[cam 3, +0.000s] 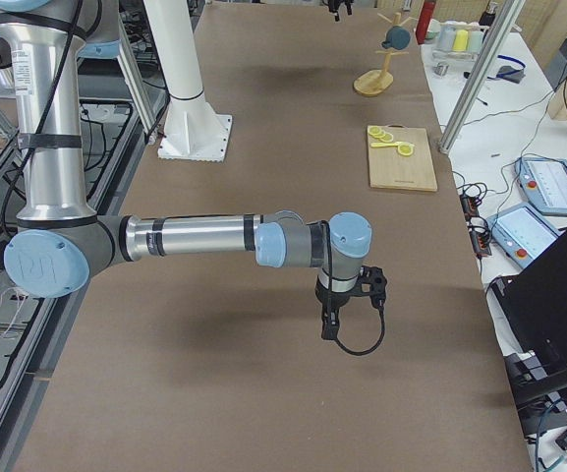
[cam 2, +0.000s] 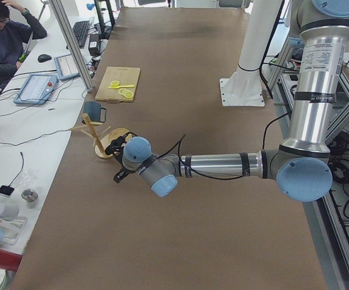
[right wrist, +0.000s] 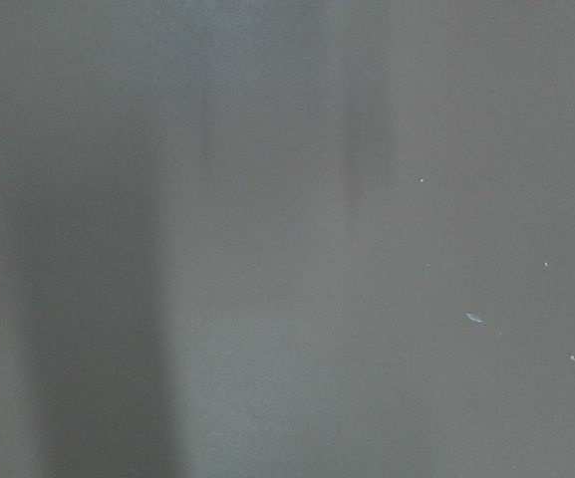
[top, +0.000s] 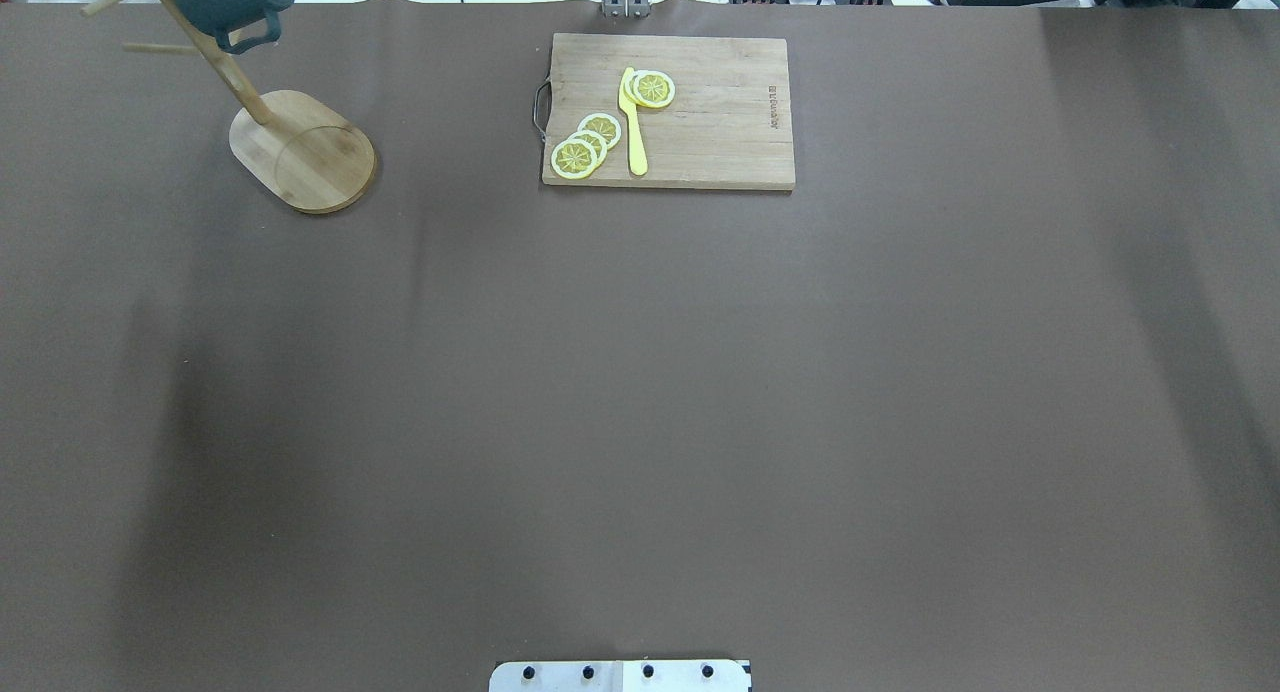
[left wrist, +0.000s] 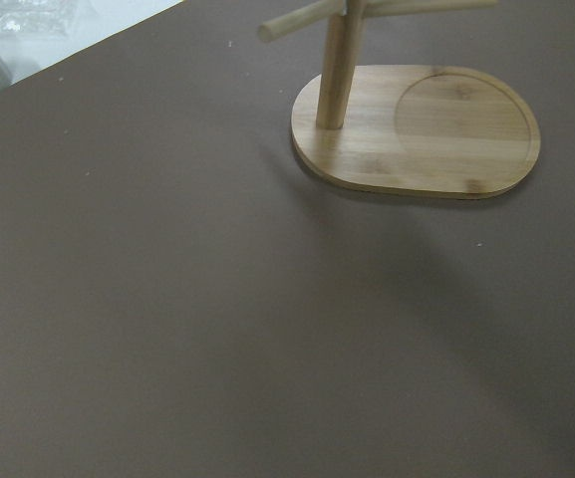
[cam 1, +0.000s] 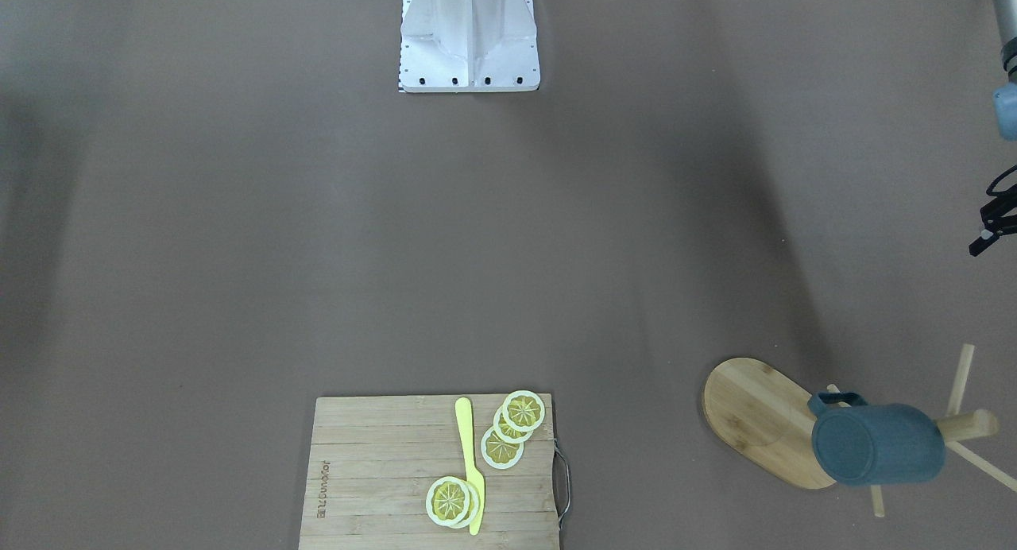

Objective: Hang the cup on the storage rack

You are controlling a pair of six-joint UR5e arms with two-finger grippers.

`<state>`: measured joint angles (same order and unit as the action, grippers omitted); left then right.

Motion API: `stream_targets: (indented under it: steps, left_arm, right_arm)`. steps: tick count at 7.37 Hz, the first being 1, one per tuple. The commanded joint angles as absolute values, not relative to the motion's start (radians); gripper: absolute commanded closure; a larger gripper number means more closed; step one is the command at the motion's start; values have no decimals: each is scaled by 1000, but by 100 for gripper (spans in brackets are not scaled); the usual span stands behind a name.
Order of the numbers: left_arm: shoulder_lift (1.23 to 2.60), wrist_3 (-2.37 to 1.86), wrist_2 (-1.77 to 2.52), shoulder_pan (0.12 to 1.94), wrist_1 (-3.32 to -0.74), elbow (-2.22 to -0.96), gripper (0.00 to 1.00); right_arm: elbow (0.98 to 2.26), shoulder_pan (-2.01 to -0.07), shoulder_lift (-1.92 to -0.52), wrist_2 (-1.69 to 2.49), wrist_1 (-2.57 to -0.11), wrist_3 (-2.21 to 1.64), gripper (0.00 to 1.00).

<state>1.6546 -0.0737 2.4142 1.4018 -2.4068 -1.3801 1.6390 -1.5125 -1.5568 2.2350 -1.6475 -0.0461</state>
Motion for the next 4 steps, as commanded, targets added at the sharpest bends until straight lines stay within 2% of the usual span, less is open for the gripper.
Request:
stream_targets:
  steps: [1,3,4]
  left_arm:
    - [1655,-74,2364,1402,-2270,-1387,0]
    - [1652,-57,2266,1397,-2177,-1420,0]
    - [1654,69,2220,1402,-2039,-1457,0]
  right_arm:
    - [1637,-1513,-1557,2235,-1647,-46,0]
    - [1638,-1513,-1559,2235,-1647,-46,0]
    - [1637,-1513,-1559,2233,-1647,-46,0]
